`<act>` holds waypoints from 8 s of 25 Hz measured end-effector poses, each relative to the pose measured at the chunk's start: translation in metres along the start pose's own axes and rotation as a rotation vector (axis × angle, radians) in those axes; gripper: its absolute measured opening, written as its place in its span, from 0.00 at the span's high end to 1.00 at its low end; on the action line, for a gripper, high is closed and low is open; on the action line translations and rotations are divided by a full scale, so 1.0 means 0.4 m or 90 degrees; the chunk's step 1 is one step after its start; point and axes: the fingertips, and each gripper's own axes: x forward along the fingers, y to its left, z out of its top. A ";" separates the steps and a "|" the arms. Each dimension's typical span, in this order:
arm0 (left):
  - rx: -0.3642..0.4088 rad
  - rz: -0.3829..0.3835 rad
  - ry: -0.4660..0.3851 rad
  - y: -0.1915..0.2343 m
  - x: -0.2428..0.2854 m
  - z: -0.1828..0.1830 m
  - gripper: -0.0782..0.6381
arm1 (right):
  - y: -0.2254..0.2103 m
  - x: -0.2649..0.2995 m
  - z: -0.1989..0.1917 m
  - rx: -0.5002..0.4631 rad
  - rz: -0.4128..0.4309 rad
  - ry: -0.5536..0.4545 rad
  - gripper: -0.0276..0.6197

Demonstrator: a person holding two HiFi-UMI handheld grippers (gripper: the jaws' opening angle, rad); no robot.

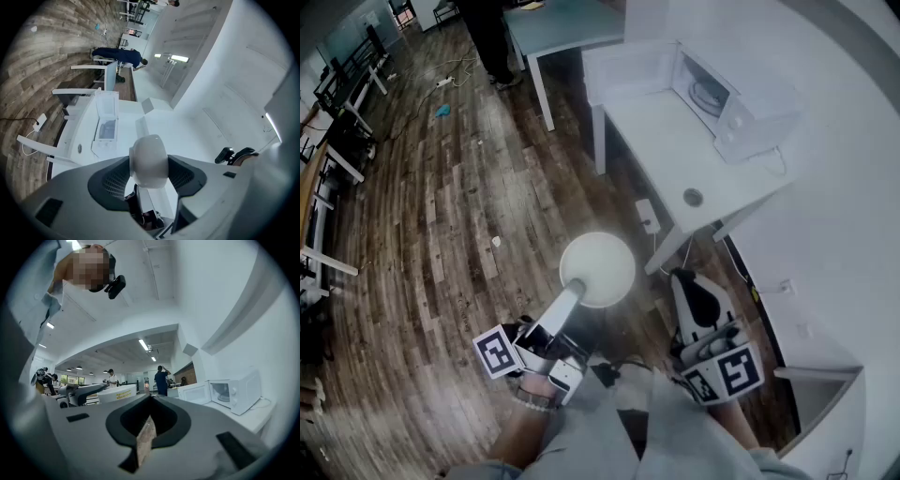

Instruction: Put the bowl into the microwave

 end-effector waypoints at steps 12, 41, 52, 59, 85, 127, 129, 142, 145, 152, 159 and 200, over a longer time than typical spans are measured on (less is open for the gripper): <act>-0.008 -0.010 0.002 -0.003 -0.001 0.014 0.55 | 0.001 0.004 -0.006 0.007 -0.011 0.003 0.95; 0.008 -0.004 0.008 0.002 -0.095 0.180 0.55 | 0.057 0.100 -0.053 0.004 -0.077 0.010 0.95; 0.018 -0.005 -0.042 0.053 0.034 0.254 0.55 | -0.075 0.278 -0.053 0.013 -0.015 0.015 0.95; 0.031 -0.001 -0.087 0.084 0.135 0.325 0.55 | -0.156 0.402 -0.034 0.010 0.035 0.020 0.95; 0.060 0.008 -0.122 0.228 0.482 0.459 0.55 | -0.503 0.634 -0.019 0.016 0.063 0.026 0.95; -0.127 0.003 0.380 0.499 1.068 0.745 0.55 | -0.825 0.947 -0.013 0.015 -0.409 0.020 0.95; -0.140 0.006 0.399 0.512 1.080 0.748 0.55 | -0.822 0.943 -0.018 0.013 -0.432 0.025 0.95; -0.171 0.007 0.475 0.569 1.169 0.673 0.55 | -0.868 0.848 -0.036 -0.009 -0.536 0.045 0.95; -0.175 0.009 0.474 0.576 1.192 0.646 0.55 | -0.894 0.833 -0.031 -0.011 -0.534 0.044 0.95; -0.178 0.005 0.457 0.573 1.244 0.586 0.55 | -0.963 0.800 -0.008 -0.014 -0.519 0.035 0.95; -0.180 0.004 0.432 0.574 1.289 0.556 0.55 | -1.028 0.781 0.010 -0.015 -0.500 0.025 0.95; -0.182 0.048 0.495 0.672 1.420 0.397 0.55 | -1.139 0.747 -0.012 -0.011 -0.493 0.021 0.95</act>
